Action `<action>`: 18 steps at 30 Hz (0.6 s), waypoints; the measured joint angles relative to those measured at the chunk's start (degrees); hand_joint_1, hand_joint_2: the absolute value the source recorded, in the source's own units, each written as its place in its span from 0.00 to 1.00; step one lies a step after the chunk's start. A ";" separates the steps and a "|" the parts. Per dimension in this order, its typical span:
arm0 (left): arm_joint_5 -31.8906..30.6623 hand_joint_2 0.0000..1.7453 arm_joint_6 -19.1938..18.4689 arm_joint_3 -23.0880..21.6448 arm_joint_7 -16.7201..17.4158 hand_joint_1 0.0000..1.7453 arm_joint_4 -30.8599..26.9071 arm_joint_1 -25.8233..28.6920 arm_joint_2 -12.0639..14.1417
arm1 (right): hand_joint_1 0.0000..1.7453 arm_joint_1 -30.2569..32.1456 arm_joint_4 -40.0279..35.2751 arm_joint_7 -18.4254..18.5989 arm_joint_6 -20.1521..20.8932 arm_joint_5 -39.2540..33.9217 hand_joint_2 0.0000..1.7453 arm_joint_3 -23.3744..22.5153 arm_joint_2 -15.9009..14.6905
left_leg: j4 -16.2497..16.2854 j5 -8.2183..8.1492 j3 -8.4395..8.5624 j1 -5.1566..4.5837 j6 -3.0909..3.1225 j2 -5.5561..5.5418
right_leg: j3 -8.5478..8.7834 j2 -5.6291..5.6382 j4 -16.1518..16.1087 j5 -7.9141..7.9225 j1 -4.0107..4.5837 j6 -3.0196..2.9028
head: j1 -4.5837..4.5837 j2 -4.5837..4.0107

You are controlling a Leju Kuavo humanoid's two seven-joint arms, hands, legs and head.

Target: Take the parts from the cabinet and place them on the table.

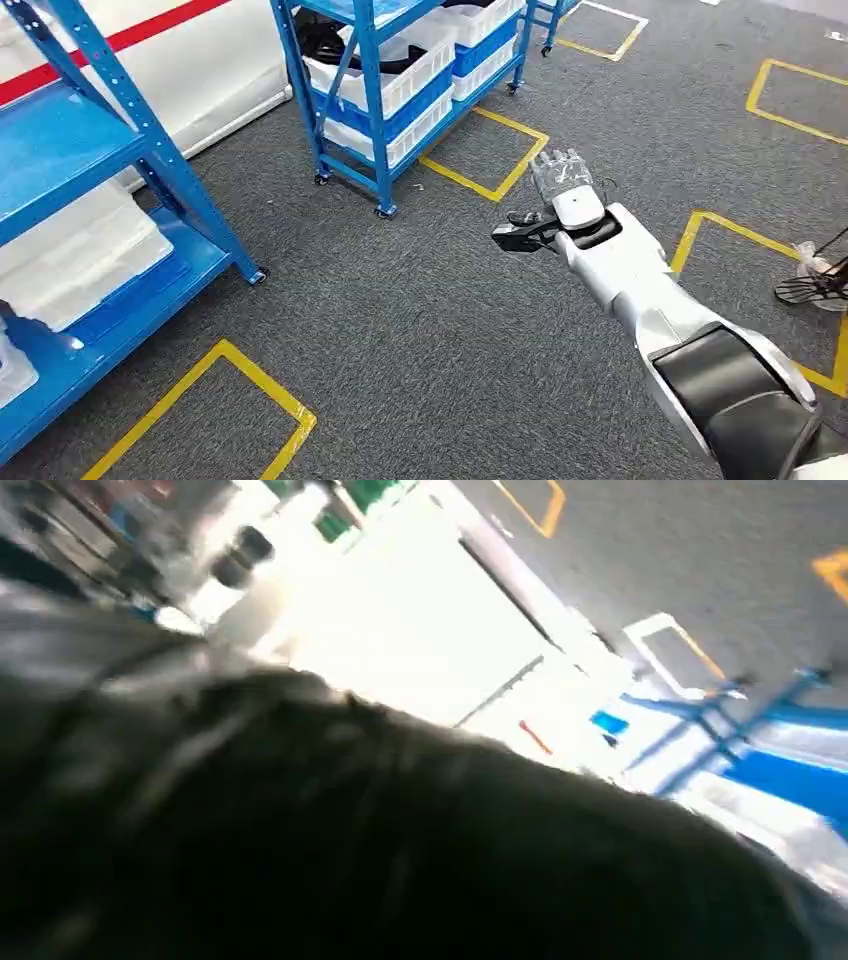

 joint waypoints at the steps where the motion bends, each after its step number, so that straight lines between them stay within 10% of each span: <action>1: 0.00 0.00 0.00 0.00 0.00 0.00 0.00 0.06 0.00 | 0.00 0.01 0.00 0.02 0.09 0.02 0.00 0.00 0.00 | -2.22 1.61 1.23 0.00 -0.01 0.05 | 0.02 -0.76 0.05 -0.10 0.02 0.07 | -0.02 0.00; 3: 0.15 0.00 -0.02 0.00 0.02 0.00 0.00 0.12 0.11 | 0.00 -0.02 -0.07 0.00 0.04 0.02 0.00 0.00 0.00 | -12.12 6.26 6.82 -0.15 0.40 1.23 | 0.41 -2.22 0.10 -0.40 0.08 0.35 | -0.02 0.00; 5: 0.35 0.00 -0.09 0.00 -0.02 0.00 0.00 -0.08 0.18 | 0.00 -0.14 -0.24 -0.18 0.04 0.04 0.00 -0.02 -0.15 | -17.16 6.54 9.88 -1.19 1.53 5.16 | 0.76 -3.58 0.09 -0.79 0.65 0.95 | 0.00 0.00; 9: 0.44 0.00 -0.13 0.00 -0.09 0.00 0.00 0.11 0.22 | 0.00 -0.31 -0.68 -0.31 0.11 0.17 0.00 -0.02 -0.04 | -17.88 7.24 9.66 -0.91 2.48 1.97 | 1.50 -5.99 -0.11 -1.12 0.69 2.01 | 0.04 0.00; 11: 0.52 0.00 -0.11 0.02 -0.04 0.00 0.00 0.12 0.22 | 0.00 -0.63 -0.81 -0.31 0.20 0.17 0.00 -0.02 -0.13 | -18.31 7.61 9.94 -0.55 3.02 0.92 | 0.11 -0.11 3.05 -3.53 -0.06 2.55 | 0.02 0.00; 14: 0.59 0.00 -0.02 0.02 -0.02 0.00 0.00 -0.15 0.22 | 0.00 -0.26 -0.70 -0.31 0.87 0.22 0.00 -0.02 -0.33 | -18.20 7.67 9.75 -0.62 3.36 -1.37 | -6.76 2.11 16.89 -9.33 -0.08 2.95 | 0.04 0.00; 16: 0.59 0.00 0.00 0.02 0.00 0.00 0.00 -0.11 0.24 | 0.00 0.04 -0.70 -0.31 0.90 0.22 0.00 -0.02 -0.28 | -17.92 7.65 9.76 -0.65 3.34 -2.93 | -7.41 2.15 17.01 -7.33 -0.10 2.87 | 0.04 0.00; 18: 0.59 0.00 0.00 0.02 0.07 0.00 0.00 -0.03 0.24 | 0.00 -0.12 -0.72 -0.31 0.90 0.22 0.00 -0.02 -0.28 | -17.44 7.49 9.77 -0.65 3.19 -4.62 | -3.49 2.77 8.00 -1.60 -0.12 2.52 | 0.04 0.00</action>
